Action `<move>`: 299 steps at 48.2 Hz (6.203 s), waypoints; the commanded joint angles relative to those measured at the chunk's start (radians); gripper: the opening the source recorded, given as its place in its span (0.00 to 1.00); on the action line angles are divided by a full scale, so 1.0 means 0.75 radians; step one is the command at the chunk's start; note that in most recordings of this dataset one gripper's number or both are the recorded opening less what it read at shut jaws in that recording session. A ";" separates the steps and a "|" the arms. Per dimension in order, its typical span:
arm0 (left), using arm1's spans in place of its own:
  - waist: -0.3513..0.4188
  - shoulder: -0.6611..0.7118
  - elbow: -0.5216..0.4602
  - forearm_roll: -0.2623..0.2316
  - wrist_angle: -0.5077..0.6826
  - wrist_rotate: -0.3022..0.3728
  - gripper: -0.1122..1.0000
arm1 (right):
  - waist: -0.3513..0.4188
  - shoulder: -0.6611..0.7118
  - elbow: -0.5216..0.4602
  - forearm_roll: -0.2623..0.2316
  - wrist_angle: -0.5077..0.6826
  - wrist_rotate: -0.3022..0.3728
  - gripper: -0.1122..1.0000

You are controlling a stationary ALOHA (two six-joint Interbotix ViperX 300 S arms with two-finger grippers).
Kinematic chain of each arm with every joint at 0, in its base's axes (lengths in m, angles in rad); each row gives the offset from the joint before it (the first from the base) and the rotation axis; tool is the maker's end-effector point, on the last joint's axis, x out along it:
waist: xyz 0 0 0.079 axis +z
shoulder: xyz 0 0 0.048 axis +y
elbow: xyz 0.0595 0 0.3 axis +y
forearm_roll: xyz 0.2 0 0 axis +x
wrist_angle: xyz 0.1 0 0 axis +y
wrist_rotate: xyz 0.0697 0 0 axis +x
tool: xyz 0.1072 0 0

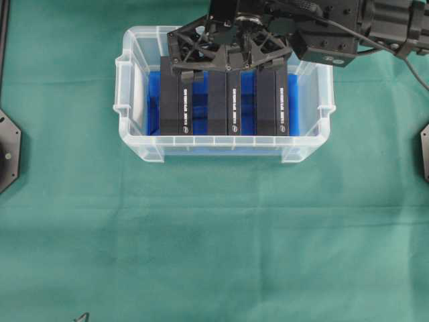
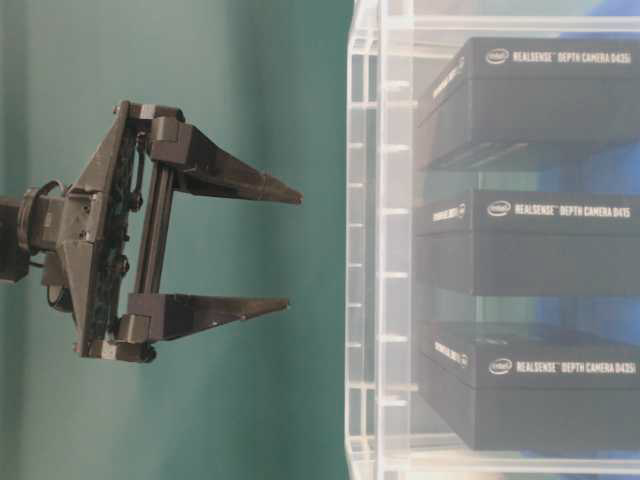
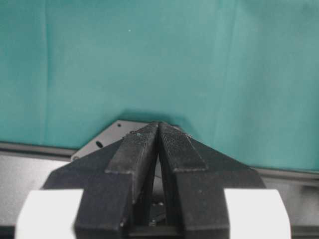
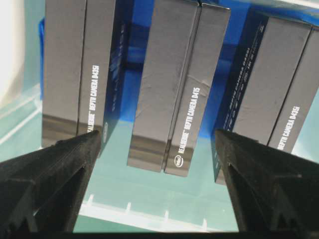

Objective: Take the box out of the case with the right arm.
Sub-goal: 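Lower the open right gripper over the middle black box, then close the right gripper on the middle black box, then lift the middle box straight up out of the case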

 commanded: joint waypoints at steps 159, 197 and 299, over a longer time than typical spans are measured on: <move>0.004 0.010 -0.039 0.004 -0.004 0.002 0.10 | -0.027 0.115 0.301 0.110 -0.350 0.078 0.69; 0.004 0.008 -0.037 0.004 -0.004 0.002 0.10 | -0.033 0.027 -0.143 0.063 0.174 0.078 0.69; 0.004 0.004 -0.039 0.004 -0.004 0.002 0.10 | -0.016 0.041 -0.511 0.031 0.483 0.078 0.69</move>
